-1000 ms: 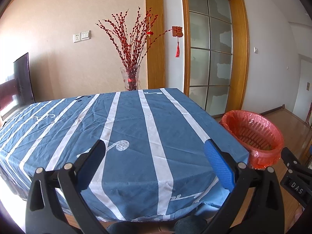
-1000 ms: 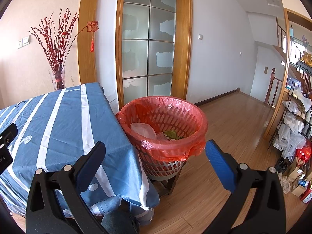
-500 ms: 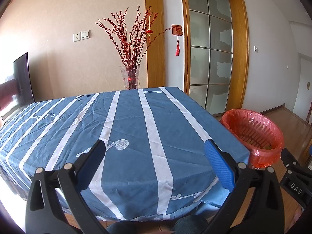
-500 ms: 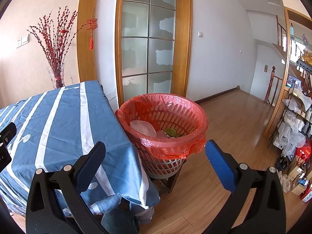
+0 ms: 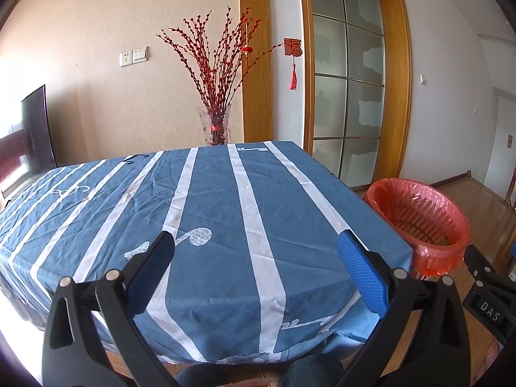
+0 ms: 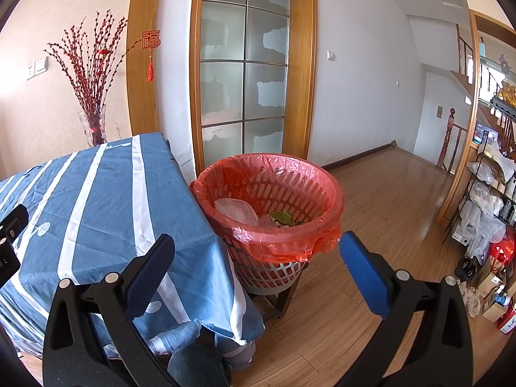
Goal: Collect trash
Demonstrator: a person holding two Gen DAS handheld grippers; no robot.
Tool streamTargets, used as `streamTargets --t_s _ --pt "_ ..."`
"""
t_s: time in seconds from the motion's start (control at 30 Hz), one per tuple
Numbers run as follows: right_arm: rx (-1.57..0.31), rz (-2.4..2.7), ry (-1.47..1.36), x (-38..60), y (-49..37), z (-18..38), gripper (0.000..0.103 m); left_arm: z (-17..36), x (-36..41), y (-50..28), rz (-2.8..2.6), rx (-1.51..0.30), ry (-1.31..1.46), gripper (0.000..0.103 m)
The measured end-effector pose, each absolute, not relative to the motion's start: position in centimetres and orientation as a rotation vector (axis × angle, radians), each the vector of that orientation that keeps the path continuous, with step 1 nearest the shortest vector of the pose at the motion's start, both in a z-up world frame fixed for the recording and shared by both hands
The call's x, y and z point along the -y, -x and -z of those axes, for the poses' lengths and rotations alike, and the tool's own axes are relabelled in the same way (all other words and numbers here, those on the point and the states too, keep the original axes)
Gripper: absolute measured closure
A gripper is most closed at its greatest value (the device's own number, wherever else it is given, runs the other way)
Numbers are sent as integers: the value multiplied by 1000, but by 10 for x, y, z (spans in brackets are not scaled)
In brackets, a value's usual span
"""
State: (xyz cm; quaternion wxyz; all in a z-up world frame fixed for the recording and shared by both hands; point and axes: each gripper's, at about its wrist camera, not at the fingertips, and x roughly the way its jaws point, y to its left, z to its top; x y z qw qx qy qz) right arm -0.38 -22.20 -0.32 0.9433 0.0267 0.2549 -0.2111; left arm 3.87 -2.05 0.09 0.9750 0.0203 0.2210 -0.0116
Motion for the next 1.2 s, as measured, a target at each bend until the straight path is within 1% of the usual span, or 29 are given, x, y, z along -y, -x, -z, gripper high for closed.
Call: streamTargets --t_s 1.2 --pt "-525 430 -59 222 3 5 2 4 21 -40 34 -460 -43 4"
